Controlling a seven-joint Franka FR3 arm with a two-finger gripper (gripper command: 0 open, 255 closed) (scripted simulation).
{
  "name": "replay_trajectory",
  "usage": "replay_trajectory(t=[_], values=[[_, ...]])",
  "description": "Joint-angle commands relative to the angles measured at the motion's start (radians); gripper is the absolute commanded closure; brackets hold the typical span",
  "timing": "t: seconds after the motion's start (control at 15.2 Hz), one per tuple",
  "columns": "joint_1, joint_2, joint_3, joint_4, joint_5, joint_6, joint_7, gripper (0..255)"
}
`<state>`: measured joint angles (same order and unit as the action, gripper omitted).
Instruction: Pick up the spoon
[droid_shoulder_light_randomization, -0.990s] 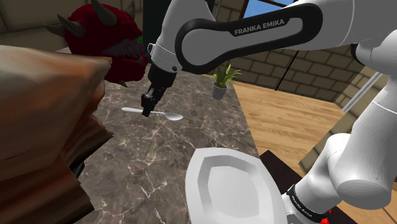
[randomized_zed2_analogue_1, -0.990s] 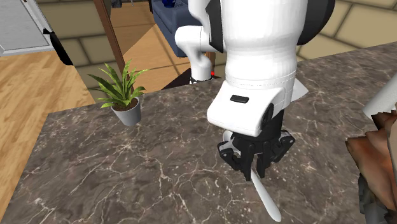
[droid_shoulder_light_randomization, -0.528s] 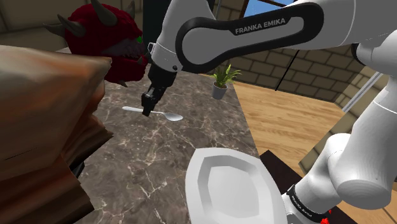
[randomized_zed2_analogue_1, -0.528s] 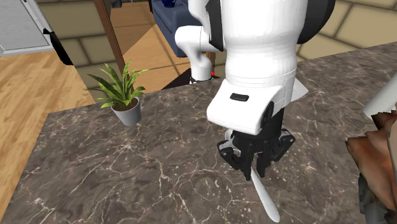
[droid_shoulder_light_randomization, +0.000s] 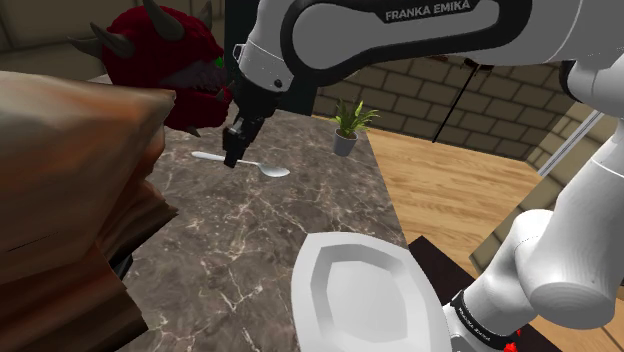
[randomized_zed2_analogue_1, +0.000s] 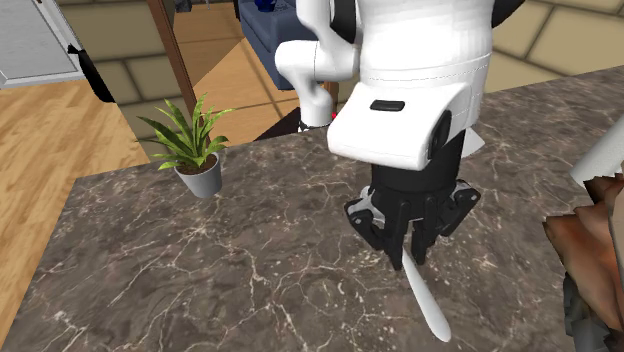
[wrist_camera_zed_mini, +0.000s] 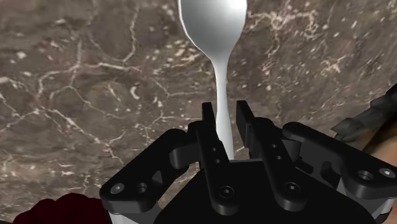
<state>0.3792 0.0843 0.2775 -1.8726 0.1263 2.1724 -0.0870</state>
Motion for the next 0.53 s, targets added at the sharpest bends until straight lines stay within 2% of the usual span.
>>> replay_trajectory(t=[0.0, 0.46], values=[[-0.001, -0.007, -0.001, 0.023, 0.000, -0.030, 0.002, 255], [-0.002, -0.017, -0.001, 0.081, -0.001, -0.097, 0.009, 255]])
